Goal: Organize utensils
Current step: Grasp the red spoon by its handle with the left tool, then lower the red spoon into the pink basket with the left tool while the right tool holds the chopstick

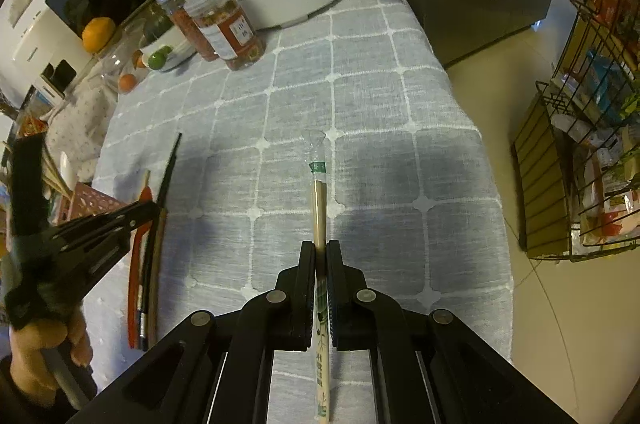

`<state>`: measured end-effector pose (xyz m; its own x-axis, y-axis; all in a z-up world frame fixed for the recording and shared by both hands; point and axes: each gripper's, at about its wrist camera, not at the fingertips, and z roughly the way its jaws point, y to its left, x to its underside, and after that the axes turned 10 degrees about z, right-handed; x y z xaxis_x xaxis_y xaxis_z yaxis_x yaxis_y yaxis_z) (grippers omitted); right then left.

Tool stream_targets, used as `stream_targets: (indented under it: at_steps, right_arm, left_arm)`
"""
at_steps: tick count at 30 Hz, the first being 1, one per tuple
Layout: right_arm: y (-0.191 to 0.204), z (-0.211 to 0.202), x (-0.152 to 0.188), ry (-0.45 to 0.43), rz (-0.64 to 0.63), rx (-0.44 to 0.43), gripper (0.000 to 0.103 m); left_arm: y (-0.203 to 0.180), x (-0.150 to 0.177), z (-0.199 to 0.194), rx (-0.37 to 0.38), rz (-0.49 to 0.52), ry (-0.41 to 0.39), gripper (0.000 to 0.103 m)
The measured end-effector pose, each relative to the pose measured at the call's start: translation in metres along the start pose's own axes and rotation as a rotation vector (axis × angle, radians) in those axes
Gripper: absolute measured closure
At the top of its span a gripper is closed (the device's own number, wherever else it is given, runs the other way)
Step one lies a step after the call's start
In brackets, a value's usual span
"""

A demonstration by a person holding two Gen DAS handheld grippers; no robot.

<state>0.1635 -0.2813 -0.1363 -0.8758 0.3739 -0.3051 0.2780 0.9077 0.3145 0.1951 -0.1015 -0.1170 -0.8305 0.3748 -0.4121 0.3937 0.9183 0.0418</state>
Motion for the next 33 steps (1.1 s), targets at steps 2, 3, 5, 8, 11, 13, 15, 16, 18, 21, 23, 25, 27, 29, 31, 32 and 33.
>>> stream_targets:
  at_steps: [2, 3, 5, 8, 11, 13, 15, 16, 18, 21, 23, 25, 27, 29, 31, 32, 33]
  right_arm:
    - [0.002, -0.007, 0.002, -0.018, -0.001, -0.008, 0.098]
    - [0.003, -0.010, 0.002, -0.026, -0.002, -0.012, 0.098]
    - [0.007, -0.019, 0.005, -0.047, -0.005, -0.025, 0.098]
    - [0.012, -0.032, 0.009, -0.076, -0.011, -0.043, 0.098]
    - [0.020, -0.046, 0.013, -0.113, -0.022, -0.055, 0.098]
    - [0.025, -0.053, 0.013, -0.135, -0.028, -0.065, 0.098]
    - [0.030, -0.059, 0.014, -0.155, -0.029, -0.077, 0.098]
    - [0.033, -0.062, 0.014, -0.166, -0.027, -0.083, 0.098]
    - [0.039, -0.067, 0.014, -0.187, -0.031, -0.092, 0.098]
    - [0.052, -0.074, 0.017, -0.226, -0.052, -0.091, 0.098]
    - [0.062, -0.077, 0.018, -0.243, -0.073, -0.092, 0.098]
    - [0.070, -0.076, 0.019, -0.243, -0.088, -0.100, 0.098]
    - [0.076, -0.074, 0.020, -0.238, -0.098, -0.105, 0.098]
    - [0.083, -0.071, 0.021, -0.231, -0.109, -0.106, 0.098]
    - [0.088, -0.066, 0.022, -0.223, -0.118, -0.107, 0.098]
    - [0.090, -0.065, 0.022, -0.219, -0.121, -0.108, 0.098]
    - [0.091, -0.064, 0.023, -0.217, -0.123, -0.108, 0.098]
  left_arm:
    - [0.002, 0.004, -0.019, 0.029, -0.006, -0.064, 0.099]
    - [0.003, 0.005, -0.028, 0.046, -0.012, -0.098, 0.099]
    - [0.006, 0.010, -0.048, 0.074, -0.024, -0.159, 0.099]
    - [0.016, 0.016, -0.078, 0.106, -0.040, -0.254, 0.099]
    - [0.031, 0.021, -0.110, 0.135, -0.057, -0.364, 0.099]
    - [0.042, 0.025, -0.127, 0.138, -0.076, -0.433, 0.099]
    - [0.055, 0.029, -0.145, 0.138, -0.106, -0.516, 0.099]
    - [0.062, 0.031, -0.150, 0.137, -0.117, -0.551, 0.099]
    - [0.076, 0.035, -0.158, 0.128, -0.134, -0.636, 0.099]
    - [0.095, 0.039, -0.159, 0.110, -0.177, -0.705, 0.099]
    - [0.109, 0.038, -0.154, 0.101, -0.214, -0.732, 0.099]
    - [0.120, 0.038, -0.150, 0.104, -0.252, -0.769, 0.099]
    - [0.127, 0.037, -0.149, 0.079, -0.267, -0.811, 0.099]
    - [0.131, 0.035, -0.150, 0.031, -0.272, -0.853, 0.099]
    - [0.131, 0.031, -0.147, -0.016, -0.269, -0.867, 0.099]
    - [0.130, 0.030, -0.146, -0.044, -0.268, -0.877, 0.099]
    - [0.130, 0.027, -0.143, -0.071, -0.264, -0.887, 0.099]
